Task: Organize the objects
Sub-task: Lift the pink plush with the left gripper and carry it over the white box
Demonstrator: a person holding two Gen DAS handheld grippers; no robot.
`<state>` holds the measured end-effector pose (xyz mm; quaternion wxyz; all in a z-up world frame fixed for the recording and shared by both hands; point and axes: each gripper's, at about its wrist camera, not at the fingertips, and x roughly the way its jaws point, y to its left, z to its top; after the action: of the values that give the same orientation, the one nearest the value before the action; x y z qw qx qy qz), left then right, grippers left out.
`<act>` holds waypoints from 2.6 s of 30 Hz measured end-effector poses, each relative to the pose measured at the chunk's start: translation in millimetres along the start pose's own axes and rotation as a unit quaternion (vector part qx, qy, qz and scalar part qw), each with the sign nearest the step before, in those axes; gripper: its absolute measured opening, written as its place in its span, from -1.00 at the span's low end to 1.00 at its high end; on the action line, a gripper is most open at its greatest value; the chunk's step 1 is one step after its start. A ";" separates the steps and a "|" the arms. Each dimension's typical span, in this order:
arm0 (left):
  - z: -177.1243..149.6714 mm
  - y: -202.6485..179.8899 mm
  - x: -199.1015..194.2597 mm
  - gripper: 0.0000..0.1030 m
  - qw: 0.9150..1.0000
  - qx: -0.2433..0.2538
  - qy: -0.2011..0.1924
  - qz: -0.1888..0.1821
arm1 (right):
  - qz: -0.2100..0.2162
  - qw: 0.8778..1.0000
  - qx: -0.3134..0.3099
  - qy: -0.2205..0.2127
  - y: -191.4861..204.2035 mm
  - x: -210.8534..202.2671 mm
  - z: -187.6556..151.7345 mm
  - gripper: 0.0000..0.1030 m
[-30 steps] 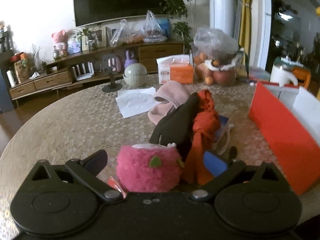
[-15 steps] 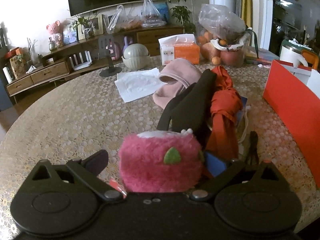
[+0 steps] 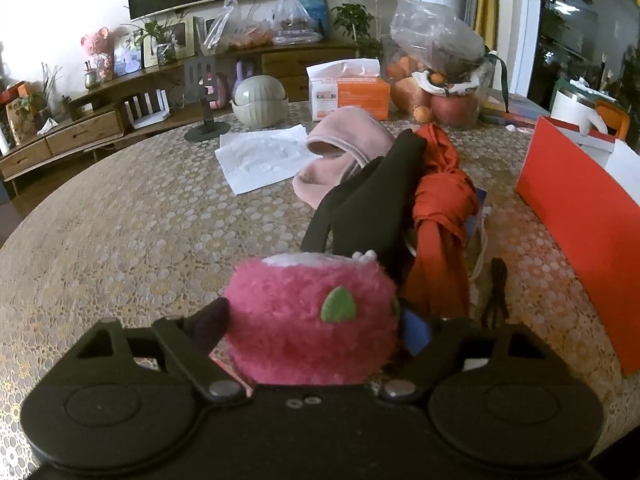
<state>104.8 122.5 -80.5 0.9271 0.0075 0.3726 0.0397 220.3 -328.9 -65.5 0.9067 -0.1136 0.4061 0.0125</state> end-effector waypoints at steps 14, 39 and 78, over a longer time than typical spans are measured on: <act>3.6 0.3 -14.8 0.41 1.000 0.008 -0.006 0.009 | -0.005 1.000 -0.024 -0.014 13.8 -3.7 -4.2 -0.83; 41.1 -82.6 -98.4 0.40 0.995 0.049 -0.058 -0.064 | 0.067 0.994 -0.074 -0.049 20.0 -23.1 -22.2 -0.88; 73.6 -310.2 35.6 0.43 0.962 0.168 0.150 -0.154 | 0.088 0.995 -0.054 -0.013 12.7 -30.4 -29.8 -0.89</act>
<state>202.4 -182.7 -65.4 0.8408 0.0994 0.5055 -0.1664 176.6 -320.8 -64.7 0.8997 -0.1266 0.4015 0.1154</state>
